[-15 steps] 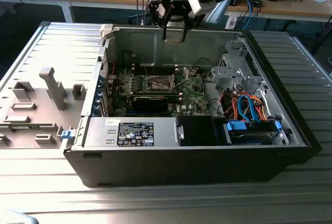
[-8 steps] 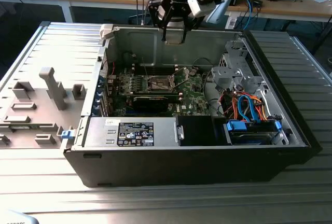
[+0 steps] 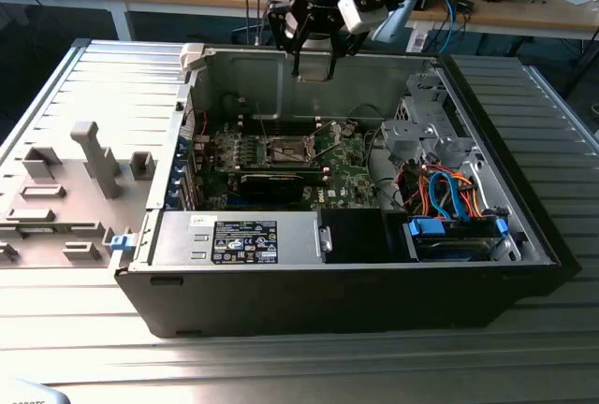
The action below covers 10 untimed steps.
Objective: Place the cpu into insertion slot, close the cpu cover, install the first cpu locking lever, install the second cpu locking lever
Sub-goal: 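Place the cpu into insertion slot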
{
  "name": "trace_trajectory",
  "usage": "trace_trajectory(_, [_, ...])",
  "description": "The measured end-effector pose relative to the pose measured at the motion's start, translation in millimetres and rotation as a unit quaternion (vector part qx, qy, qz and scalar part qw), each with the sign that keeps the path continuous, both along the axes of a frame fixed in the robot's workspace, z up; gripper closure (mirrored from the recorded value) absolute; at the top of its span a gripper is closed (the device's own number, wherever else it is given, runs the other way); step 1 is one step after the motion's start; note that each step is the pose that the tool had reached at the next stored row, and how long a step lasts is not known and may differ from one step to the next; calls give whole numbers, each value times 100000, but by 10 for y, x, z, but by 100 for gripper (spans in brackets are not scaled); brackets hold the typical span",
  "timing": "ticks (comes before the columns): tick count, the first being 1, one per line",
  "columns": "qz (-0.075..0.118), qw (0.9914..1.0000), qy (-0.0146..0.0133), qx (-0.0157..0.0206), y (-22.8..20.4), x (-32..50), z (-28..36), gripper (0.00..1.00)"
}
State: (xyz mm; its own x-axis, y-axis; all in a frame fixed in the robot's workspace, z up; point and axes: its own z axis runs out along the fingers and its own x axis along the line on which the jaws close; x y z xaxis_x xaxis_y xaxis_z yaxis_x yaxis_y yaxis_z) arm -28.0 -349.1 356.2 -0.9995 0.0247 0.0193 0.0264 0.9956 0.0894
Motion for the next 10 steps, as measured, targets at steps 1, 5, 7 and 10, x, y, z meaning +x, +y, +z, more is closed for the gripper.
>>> trace_trajectory(1, [-2,100000,7,-13,0,0,-1,46])
trace_trajectory(5, [1,100000,2,-19,0,-1,-13,46])
trace_trajectory(7, [-5,100000,1,-15,0,-3,-20,46])
trace_trajectory(10, [0,100000,5,-22,0,-6,-31,46])
